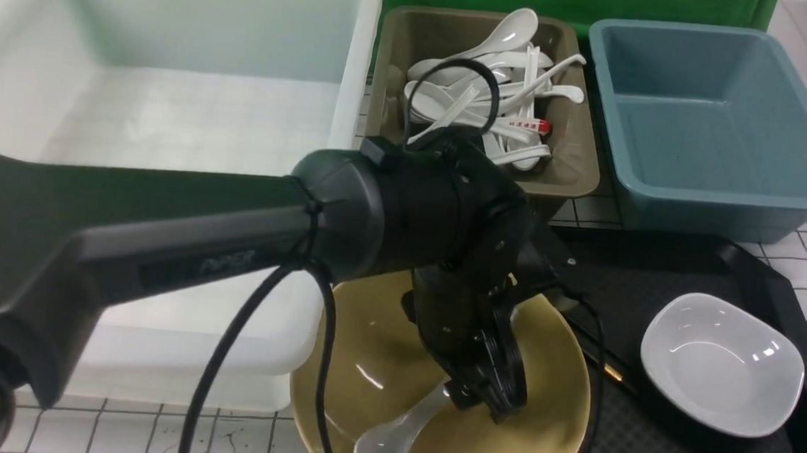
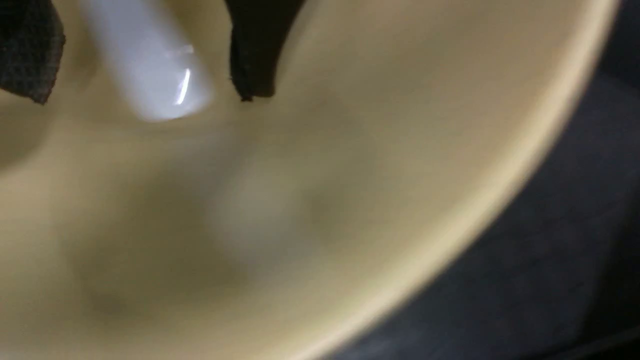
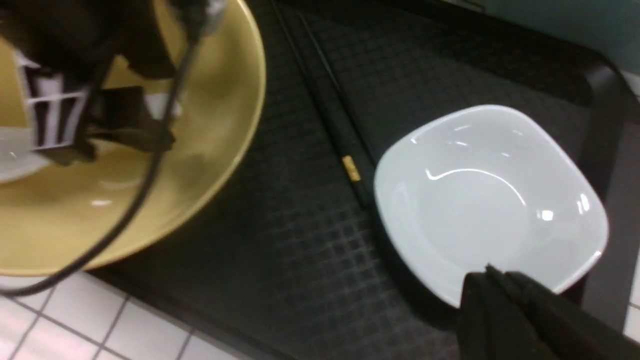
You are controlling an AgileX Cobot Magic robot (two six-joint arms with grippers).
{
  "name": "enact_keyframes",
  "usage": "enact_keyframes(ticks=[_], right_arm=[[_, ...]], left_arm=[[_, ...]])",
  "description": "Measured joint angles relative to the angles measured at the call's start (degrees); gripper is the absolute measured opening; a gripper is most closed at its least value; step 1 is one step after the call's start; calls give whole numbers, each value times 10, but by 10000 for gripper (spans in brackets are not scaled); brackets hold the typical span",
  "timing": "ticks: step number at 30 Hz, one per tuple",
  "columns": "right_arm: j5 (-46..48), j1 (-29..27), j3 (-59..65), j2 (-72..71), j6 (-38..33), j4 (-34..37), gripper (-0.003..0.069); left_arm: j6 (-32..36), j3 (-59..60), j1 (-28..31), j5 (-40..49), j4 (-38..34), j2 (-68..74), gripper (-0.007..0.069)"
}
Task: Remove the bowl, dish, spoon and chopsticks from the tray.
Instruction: Use the left arm to grab the soup spoon in the middle
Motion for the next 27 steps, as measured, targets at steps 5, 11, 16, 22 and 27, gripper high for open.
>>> enact_keyframes(ticks=[5, 11, 16, 22, 27], right_arm=[[0, 0, 0, 0, -17, 21, 43], [-1, 0, 0, 0, -22, 23, 43], [-2, 0, 0, 0, -22, 23, 43], [-2, 0, 0, 0, -22, 30, 43], [-2, 0, 0, 0, -26, 63, 43]], left_arm=[[-50, 0, 0, 1, 38, 2, 379], [-56, -1, 0, 12, 18, 7, 114], [-40, -5, 0, 22, -10, -8, 120], [-17, -82, 5, 9, -20, -74, 120], [-16, -152, 45, -129, -14, -79, 120]])
